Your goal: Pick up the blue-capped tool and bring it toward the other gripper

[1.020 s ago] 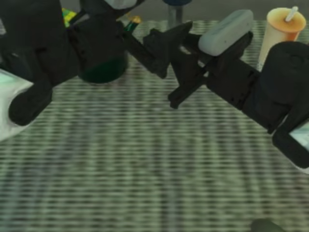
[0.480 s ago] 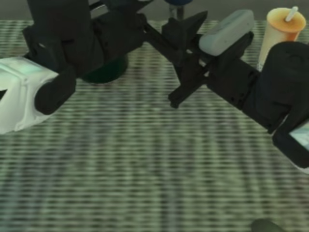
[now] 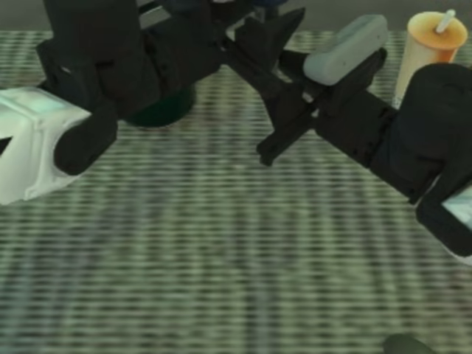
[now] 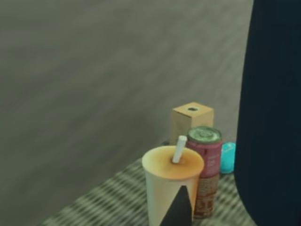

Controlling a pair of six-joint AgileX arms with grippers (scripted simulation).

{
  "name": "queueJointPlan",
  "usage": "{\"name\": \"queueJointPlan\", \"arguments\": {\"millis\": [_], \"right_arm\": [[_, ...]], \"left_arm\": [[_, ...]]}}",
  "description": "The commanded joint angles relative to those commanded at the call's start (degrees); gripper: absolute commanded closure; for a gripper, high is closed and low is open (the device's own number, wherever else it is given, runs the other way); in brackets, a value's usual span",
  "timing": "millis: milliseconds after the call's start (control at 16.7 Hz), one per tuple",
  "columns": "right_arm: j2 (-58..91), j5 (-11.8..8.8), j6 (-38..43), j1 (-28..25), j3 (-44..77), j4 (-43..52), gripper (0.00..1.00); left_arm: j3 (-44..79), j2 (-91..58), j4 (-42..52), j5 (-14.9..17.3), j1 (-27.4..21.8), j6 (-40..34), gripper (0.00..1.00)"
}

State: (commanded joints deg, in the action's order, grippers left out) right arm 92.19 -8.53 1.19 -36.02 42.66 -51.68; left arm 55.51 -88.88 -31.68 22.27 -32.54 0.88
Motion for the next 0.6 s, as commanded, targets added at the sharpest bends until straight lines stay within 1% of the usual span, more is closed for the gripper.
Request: {"name": "queueJointPlan", "arguments": {"millis": [240,300,600], "right_arm": [[0.0,0.0,0.0,0.0,0.0,0.0,1.0],[0.0,0.0,0.0,0.0,0.0,0.0,1.0],[0.0,0.0,0.0,0.0,0.0,0.0,1.0]], "left_arm": [[0.0,0.0,0.0,0.0,0.0,0.0,0.98],[0.0,0.0,0.0,0.0,0.0,0.0,1.0],[0.0,0.0,0.0,0.0,0.0,0.0,1.0]]}}
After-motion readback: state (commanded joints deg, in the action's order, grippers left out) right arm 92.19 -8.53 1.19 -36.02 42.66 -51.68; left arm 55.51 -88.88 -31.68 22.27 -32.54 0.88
